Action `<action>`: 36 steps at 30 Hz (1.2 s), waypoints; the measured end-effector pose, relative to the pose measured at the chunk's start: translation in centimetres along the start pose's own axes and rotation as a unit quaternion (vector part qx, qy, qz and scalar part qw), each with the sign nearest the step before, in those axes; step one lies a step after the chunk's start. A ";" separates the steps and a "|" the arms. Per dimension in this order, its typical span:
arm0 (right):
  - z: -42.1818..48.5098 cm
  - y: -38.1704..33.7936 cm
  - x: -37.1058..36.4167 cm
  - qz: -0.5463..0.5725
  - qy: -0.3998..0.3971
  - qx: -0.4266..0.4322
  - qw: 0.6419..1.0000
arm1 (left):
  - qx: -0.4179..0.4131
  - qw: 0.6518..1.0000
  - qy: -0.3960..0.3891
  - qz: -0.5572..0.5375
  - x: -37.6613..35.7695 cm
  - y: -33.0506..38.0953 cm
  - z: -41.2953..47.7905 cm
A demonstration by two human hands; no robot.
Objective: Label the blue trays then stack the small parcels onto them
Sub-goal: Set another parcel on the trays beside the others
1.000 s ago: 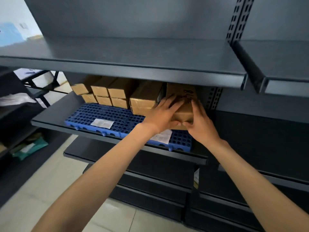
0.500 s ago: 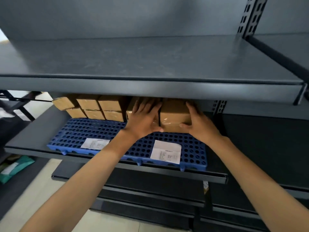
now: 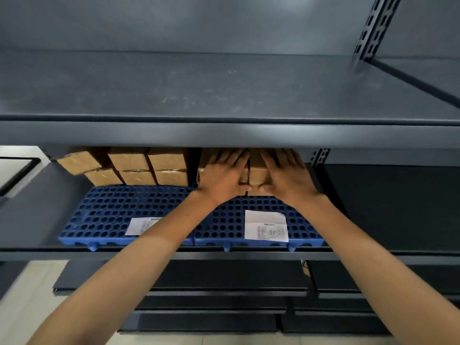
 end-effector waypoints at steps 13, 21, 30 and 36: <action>-0.1 -0.1 -0.3 -0.015 0.029 0.018 0.999 | -0.016 1.000 -0.001 -0.006 -0.6 -0.1 0.0; -1.1 0.6 0.3 0.013 0.052 0.041 0.998 | -0.030 0.999 -0.017 -0.003 1.5 -1.1 -1.3; -3.1 3.7 -1.1 0.191 -0.016 -0.015 0.981 | 0.030 0.998 -0.056 -0.024 1.4 -3.4 -5.6; -2.8 2.9 -1.5 0.204 -0.004 -0.038 0.978 | 0.055 0.996 -0.042 -0.064 1.1 -2.5 -5.4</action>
Point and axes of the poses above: each hand's wrist, its own z-axis towards the middle knuckle, its own x-axis out of the back of the hand, y = z × x, the point moved 3 cm from there along z, towards the middle knuckle, and after that the axes turned 8 degrees about -x, right-handed, at the moved point
